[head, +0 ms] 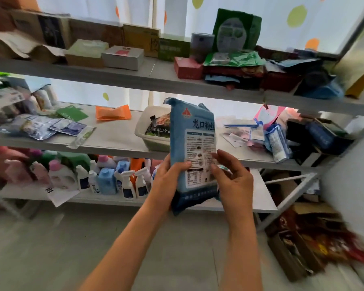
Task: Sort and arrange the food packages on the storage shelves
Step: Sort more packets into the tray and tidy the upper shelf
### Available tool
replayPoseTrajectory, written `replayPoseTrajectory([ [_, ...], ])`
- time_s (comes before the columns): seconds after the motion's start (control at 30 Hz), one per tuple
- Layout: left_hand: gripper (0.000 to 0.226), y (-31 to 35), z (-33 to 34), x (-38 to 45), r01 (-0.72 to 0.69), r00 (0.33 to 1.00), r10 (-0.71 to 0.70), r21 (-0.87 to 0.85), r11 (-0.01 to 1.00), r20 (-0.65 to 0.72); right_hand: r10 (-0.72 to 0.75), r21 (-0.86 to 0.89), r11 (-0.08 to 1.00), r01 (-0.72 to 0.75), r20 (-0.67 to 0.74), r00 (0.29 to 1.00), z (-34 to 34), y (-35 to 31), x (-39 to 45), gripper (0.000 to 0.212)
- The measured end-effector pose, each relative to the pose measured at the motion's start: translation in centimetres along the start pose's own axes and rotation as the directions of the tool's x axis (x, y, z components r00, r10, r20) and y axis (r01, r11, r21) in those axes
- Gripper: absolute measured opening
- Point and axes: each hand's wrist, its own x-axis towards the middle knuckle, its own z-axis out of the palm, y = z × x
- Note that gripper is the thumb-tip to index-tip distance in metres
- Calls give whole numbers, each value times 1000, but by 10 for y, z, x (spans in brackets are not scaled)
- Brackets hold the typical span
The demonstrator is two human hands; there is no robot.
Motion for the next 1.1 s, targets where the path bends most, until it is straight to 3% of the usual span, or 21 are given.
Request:
replayPoseTrajectory([
  [0.1,60,8,-19,18,29,998,-22,-114,993,66,7,2,1000,-7,-27,1000,14,9,9,44],
  [0.23,36,23,-48,48,-72,997,72,-14,997,35,73,12,997,-74,35,997,40,17,30,55],
  [0.33,31,33,-69,68,-139,990,137,120,983,22,89,28,996,-88,-35,995,71,20,48,51],
  [0.43,33,49,-93,86,-197,970,222,212,957,-103,115,58,992,-110,-86,990,111,23,66,50],
  [0.53,34,68,-118,108,-241,936,282,200,950,-211,89,72,994,-79,-144,986,155,27,85,50],
  [0.73,39,103,-164,145,-224,885,317,285,932,-342,58,59,997,-47,-218,974,223,28,114,47],
  [0.87,43,126,-185,166,-215,924,286,275,937,-253,64,60,997,-50,-275,959,253,25,128,47],
  [0.97,50,137,-194,177,-247,954,280,247,937,-110,40,56,998,-23,-326,945,265,19,139,43],
  [1.1,73,142,-188,190,-347,938,334,322,881,95,38,63,998,-14,-395,918,267,11,158,45],
])
